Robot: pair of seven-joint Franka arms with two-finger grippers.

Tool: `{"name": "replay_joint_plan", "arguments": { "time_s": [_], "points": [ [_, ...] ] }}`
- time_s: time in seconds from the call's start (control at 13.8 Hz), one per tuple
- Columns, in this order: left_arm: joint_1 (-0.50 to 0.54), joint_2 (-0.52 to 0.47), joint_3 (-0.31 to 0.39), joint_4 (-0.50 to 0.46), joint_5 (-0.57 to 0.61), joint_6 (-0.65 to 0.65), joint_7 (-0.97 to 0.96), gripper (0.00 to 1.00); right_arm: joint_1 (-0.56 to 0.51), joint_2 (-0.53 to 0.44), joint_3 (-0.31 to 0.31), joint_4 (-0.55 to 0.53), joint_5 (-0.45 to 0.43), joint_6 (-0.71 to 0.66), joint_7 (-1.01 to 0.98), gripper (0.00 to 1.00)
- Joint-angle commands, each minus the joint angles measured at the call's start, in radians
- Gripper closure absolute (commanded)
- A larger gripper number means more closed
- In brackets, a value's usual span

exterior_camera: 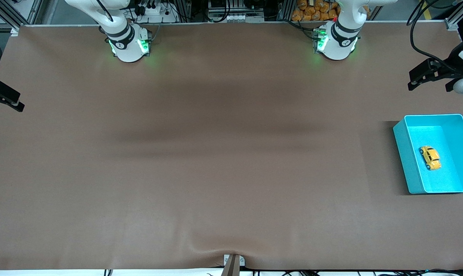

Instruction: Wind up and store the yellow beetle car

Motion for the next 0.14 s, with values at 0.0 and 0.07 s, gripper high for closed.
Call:
{"name": "replay_joint_plan", "arguments": {
  "time_s": [0.0, 0.07],
  "points": [
    [0.004, 0.001, -0.001, 0.018, -0.018, -0.013, -0.006, 0.0, -0.007, -0.002, 0.01, 0.002, 0.001, 0.0, 0.011, 0.0],
    [0.004, 0.001, -0.001, 0.018, -0.018, -0.013, -0.006, 0.0, -0.005, -0.002, 0.01, 0.002, 0.001, 0.0, 0.011, 0.0]
  ]
}}
